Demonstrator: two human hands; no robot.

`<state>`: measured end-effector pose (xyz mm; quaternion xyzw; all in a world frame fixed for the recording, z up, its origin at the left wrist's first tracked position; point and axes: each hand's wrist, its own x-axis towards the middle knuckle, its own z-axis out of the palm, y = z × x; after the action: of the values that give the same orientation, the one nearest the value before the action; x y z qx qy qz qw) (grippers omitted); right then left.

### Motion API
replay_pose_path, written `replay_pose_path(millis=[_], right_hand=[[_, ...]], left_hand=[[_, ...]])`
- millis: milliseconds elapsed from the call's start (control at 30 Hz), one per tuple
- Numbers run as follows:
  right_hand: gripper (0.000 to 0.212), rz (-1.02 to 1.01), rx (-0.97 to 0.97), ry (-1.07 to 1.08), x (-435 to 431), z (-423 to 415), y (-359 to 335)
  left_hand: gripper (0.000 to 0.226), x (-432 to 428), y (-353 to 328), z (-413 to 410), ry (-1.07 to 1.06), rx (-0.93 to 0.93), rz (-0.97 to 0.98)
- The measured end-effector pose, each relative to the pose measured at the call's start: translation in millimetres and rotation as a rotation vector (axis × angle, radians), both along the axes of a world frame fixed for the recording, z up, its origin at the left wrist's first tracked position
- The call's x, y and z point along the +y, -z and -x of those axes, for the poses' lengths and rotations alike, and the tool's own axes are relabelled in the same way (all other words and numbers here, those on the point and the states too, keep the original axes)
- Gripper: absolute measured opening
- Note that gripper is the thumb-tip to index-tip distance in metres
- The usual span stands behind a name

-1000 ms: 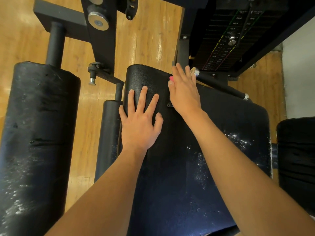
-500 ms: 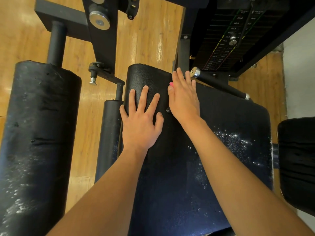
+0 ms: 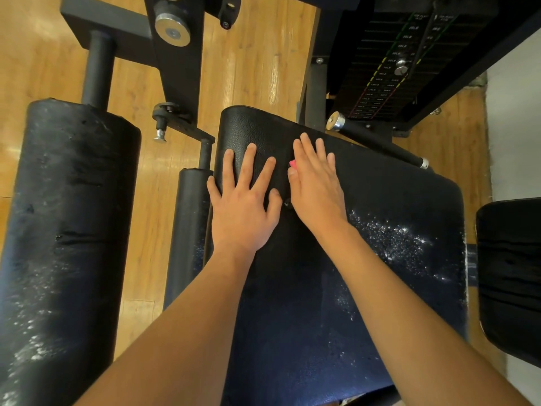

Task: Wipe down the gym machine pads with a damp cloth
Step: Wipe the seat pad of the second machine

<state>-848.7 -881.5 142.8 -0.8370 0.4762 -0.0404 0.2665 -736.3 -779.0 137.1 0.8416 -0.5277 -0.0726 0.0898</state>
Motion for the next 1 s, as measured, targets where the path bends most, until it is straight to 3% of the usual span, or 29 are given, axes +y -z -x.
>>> replay_pose_path(millis=[1000], right_hand=[[0.055,-0.022,0.032,0.154,34.1,5.8,-0.3]], left_hand=[[0.055,0.0,-0.7,-0.5,-0.015,0.022,0.014]])
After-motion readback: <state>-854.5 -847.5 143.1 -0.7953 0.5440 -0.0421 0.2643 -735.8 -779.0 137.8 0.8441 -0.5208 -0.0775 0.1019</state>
